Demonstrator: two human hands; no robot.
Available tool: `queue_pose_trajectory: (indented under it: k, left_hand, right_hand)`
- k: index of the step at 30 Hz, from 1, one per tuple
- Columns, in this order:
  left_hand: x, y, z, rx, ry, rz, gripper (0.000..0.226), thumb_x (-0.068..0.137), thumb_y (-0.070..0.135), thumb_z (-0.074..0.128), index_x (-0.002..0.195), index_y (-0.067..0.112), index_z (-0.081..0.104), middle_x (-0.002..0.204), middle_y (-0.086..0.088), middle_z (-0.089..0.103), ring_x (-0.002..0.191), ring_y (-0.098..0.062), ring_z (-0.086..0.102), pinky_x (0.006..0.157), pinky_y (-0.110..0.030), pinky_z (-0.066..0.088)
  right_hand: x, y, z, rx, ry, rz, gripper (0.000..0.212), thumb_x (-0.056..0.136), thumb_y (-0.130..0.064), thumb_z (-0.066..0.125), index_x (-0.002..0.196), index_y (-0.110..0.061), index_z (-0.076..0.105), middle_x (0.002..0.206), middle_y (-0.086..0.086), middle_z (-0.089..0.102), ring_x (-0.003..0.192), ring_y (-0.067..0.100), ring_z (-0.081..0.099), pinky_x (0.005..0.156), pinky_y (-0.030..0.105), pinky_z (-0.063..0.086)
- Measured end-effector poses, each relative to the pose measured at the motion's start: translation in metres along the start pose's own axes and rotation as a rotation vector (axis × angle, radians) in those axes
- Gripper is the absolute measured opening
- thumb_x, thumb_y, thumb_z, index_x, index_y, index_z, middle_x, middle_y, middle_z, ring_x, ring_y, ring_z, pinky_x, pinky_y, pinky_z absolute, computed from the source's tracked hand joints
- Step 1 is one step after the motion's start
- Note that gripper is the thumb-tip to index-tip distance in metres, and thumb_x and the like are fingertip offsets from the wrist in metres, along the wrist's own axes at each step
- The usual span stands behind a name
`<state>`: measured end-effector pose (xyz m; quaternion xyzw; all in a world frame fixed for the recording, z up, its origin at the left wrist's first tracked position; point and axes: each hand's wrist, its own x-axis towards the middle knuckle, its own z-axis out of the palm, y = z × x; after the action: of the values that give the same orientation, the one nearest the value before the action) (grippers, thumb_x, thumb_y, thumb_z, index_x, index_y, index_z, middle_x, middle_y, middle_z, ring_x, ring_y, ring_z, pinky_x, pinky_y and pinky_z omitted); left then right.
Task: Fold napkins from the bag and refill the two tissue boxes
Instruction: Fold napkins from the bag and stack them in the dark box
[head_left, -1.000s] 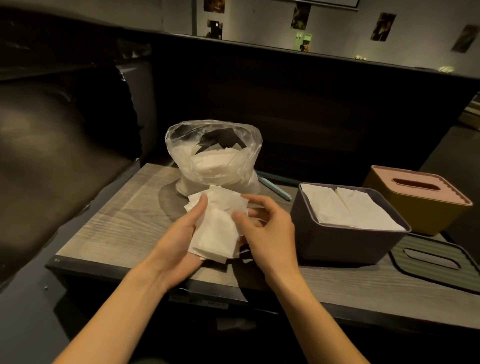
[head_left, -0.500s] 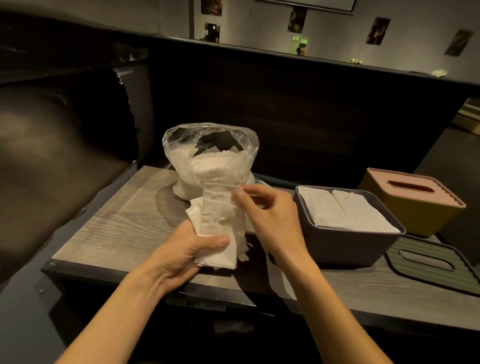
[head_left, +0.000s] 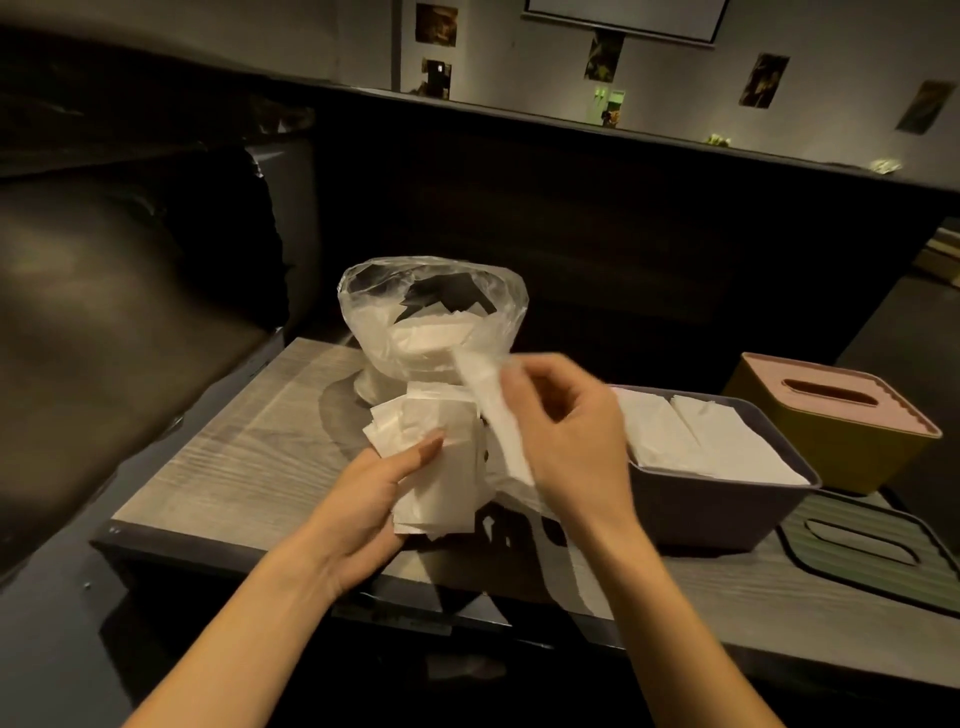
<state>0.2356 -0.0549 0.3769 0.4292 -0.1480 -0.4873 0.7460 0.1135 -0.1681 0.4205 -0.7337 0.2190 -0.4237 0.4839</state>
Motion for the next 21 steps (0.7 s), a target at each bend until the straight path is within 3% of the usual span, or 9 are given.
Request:
queue_pose_trajectory:
  k: [3, 6, 9, 12, 16, 21]
  left_hand:
    - [-0.001, 0.003, 0.002, -0.009, -0.055, -0.042, 0.040, 0.101, 0.030, 0.054, 0.133, 0.010, 0.068, 0.127, -0.016, 0.072, 0.117, -0.030, 0.070, 0.102, -0.052, 0.053]
    - [-0.004, 0.004, 0.003, -0.030, -0.119, -0.072, 0.051, 0.105, 0.047, 0.043, 0.131, 0.013, 0.070, 0.131, -0.016, 0.070, 0.123, -0.032, 0.066, 0.105, -0.054, 0.051]
    - [-0.003, -0.002, 0.004, 0.076, -0.095, -0.001, 0.040, 0.099, 0.027, 0.056, 0.135, 0.012, 0.064, 0.126, -0.017, 0.072, 0.116, -0.034, 0.070, 0.093, -0.049, 0.060]
    - [-0.001, -0.004, 0.004, 0.134, -0.079, 0.028, 0.034, 0.097, 0.019, 0.060, 0.129, 0.011, 0.068, 0.122, -0.020, 0.073, 0.111, -0.036, 0.072, 0.086, -0.048, 0.063]
    - [0.000, 0.000, 0.006, 0.057, -0.083, 0.012, 0.037, 0.098, 0.016, 0.058, 0.134, 0.008, 0.064, 0.128, -0.020, 0.070, 0.118, -0.037, 0.069, 0.091, -0.050, 0.060]
    - [0.003, -0.004, 0.003, -0.058, -0.022, -0.028, 0.034, 0.102, 0.009, 0.044, 0.125, 0.000, 0.068, 0.124, -0.021, 0.072, 0.113, -0.035, 0.071, 0.090, -0.049, 0.060]
  right_hand:
    - [-0.014, 0.026, 0.019, -0.242, 0.005, 0.018, 0.013, 0.101, -0.035, 0.066, 0.107, -0.031, 0.076, 0.097, -0.020, 0.072, 0.093, -0.003, 0.066, 0.076, 0.016, 0.054]
    - [-0.015, 0.036, 0.030, -0.259, 0.074, -0.032, 0.013, 0.100, -0.031, 0.067, 0.111, -0.030, 0.075, 0.103, -0.020, 0.070, 0.100, -0.003, 0.064, 0.081, 0.012, 0.050]
    - [-0.015, 0.044, 0.027, -0.147, 0.064, 0.103, 0.029, 0.096, -0.044, 0.070, 0.125, -0.040, 0.065, 0.114, -0.024, 0.063, 0.105, -0.008, 0.060, 0.084, 0.012, 0.051]
    - [-0.017, 0.055, 0.022, -0.003, -0.035, 0.222, 0.032, 0.091, -0.045, 0.076, 0.122, -0.039, 0.070, 0.118, -0.019, 0.069, 0.106, -0.002, 0.066, 0.089, 0.033, 0.061]
    - [-0.020, 0.054, 0.018, 0.064, 0.096, -0.013, 0.016, 0.098, -0.021, 0.072, 0.112, -0.027, 0.077, 0.109, -0.009, 0.075, 0.107, 0.014, 0.070, 0.091, 0.034, 0.059]
    - [-0.026, 0.048, 0.018, 0.197, 0.256, -0.092, 0.015, 0.105, -0.027, 0.051, 0.114, -0.023, 0.063, 0.101, -0.007, 0.070, 0.094, 0.016, 0.069, 0.078, 0.031, 0.059]
